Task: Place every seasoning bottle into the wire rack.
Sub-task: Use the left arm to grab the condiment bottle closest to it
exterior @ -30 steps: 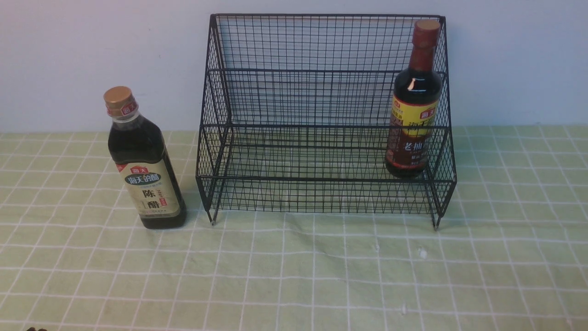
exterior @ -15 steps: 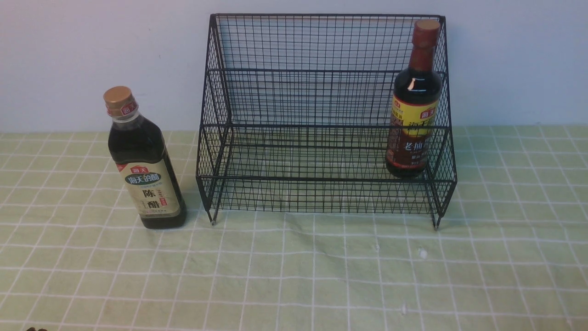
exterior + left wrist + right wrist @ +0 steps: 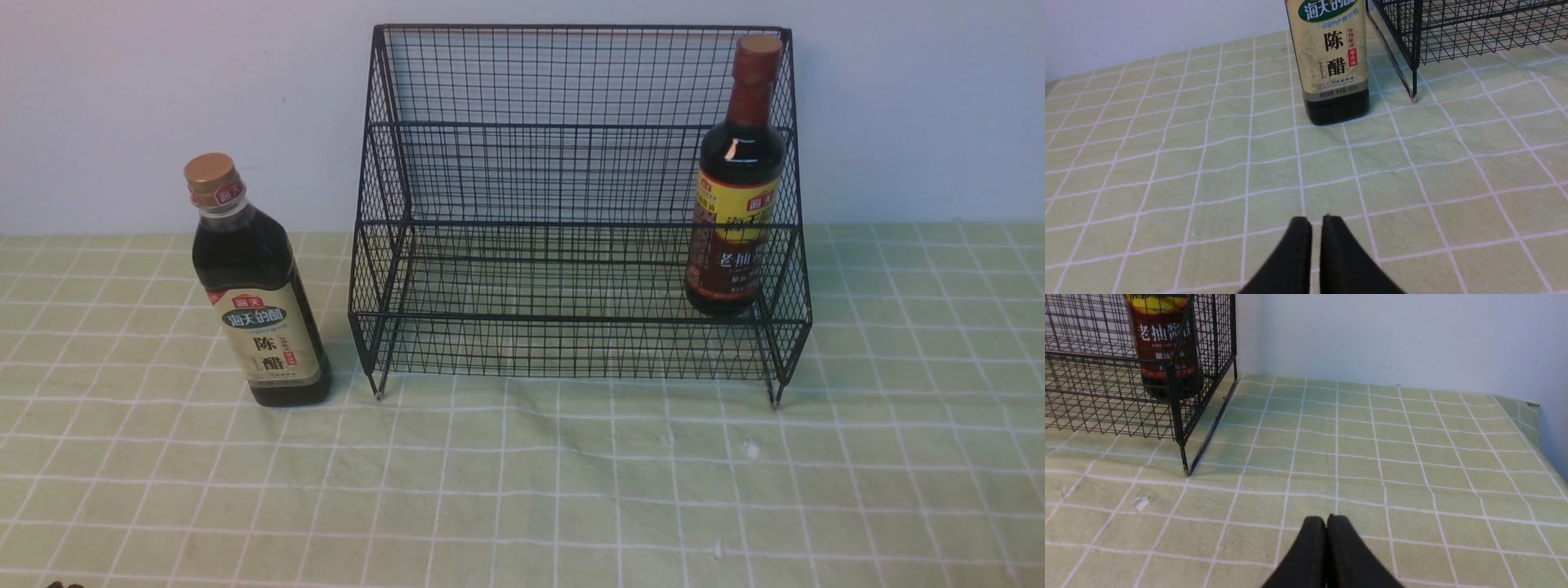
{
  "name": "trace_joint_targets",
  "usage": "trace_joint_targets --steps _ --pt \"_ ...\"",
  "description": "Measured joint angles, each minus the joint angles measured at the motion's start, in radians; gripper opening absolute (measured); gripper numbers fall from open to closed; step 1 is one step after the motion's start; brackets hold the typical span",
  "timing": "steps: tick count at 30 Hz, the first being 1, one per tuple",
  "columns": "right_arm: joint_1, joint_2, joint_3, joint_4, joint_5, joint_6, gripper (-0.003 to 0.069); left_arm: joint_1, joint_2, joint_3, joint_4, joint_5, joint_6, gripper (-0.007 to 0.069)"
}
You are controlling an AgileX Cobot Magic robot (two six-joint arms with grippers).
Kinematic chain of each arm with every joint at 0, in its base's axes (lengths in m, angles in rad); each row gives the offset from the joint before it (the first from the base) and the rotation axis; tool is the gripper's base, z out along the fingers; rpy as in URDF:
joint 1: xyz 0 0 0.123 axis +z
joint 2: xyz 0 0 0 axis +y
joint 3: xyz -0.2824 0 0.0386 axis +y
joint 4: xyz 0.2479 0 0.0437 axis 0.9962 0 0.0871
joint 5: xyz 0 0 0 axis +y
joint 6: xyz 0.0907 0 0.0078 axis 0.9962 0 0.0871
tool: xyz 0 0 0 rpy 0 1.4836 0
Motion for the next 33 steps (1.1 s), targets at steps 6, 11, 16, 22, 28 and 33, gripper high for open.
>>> trace_joint_targets --steps 6,11,16,22,28,33 --pt "0.000 0.000 0.000 0.000 0.000 0.000 -0.0013 0.000 0.000 0.001 0.036 -0.016 0.016 0.0017" --pt "0.000 0.000 0.000 0.000 0.001 0.000 -0.0013 0.000 0.000 0.004 0.012 -0.225 -0.014 0.0017" --pt "0.000 0.000 0.000 0.000 0.001 0.000 -0.0013 0.000 0.000 0.004 -0.105 -0.451 -0.114 0.0017" --pt "0.000 0.000 0.000 0.000 0.001 0.000 -0.0013 0.000 0.000 0.004 -0.135 -0.634 -0.134 0.0017" --pt "0.000 0.000 0.000 0.000 0.001 0.000 -0.0013 0.000 0.035 0.001 -0.139 -0.854 -0.139 0.0017" --pt "0.000 0.000 0.000 0.000 0.001 0.000 -0.0013 0.000 0.234 -0.088 -0.058 -0.858 -0.204 0.0023"
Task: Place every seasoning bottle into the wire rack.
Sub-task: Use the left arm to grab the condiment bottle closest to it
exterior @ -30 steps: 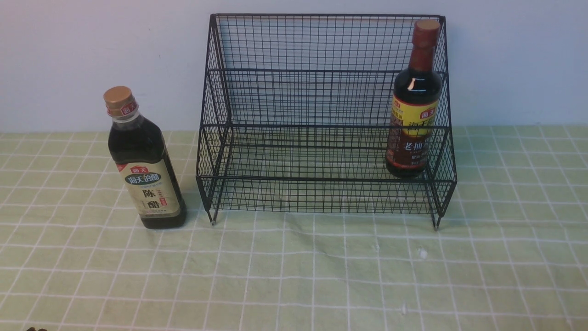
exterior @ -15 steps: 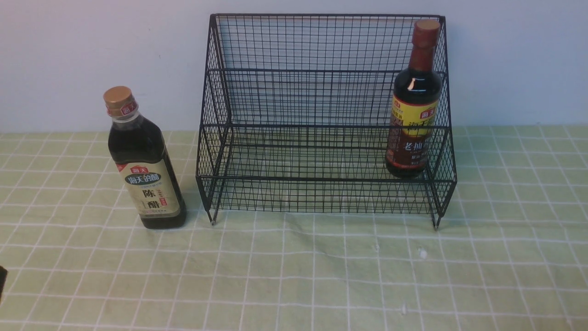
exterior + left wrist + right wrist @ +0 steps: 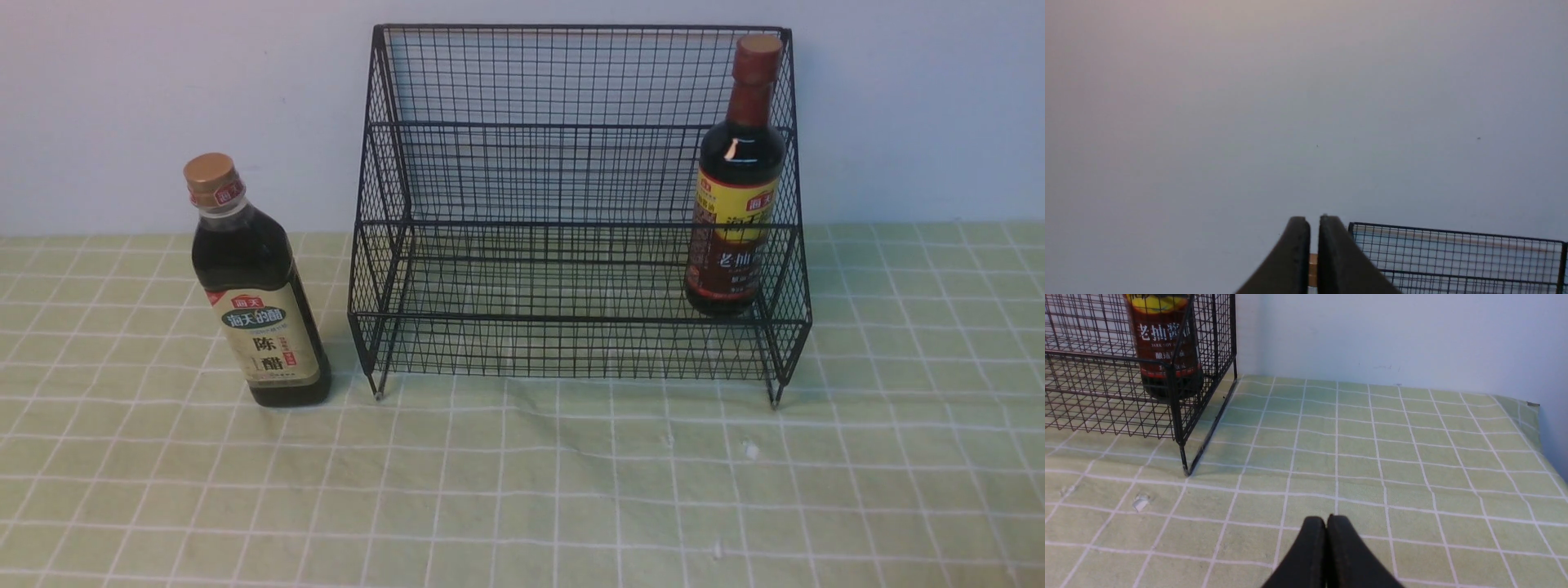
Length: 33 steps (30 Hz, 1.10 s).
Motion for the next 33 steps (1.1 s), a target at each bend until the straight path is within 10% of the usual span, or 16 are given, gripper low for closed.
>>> trace_joint_targets --steps 9,20,29,33 --pt "0.000 0.000 0.000 0.000 0.000 0.000 -0.0013 0.000 0.455 -0.248 0.162 -0.058 -0.060 0.0175" --pt "0.000 0.000 0.000 0.000 0.001 0.000 -0.0013 0.000 1.007 -0.522 0.170 -0.137 -0.060 0.0569" --pt "0.000 0.000 0.000 0.000 0.002 0.000 -0.0013 0.000 1.249 -0.637 0.107 -0.138 -0.060 0.0567" --pt "0.000 0.000 0.000 0.000 0.002 0.000 -0.0013 0.000 1.298 -0.639 0.097 -0.137 -0.060 0.0417"
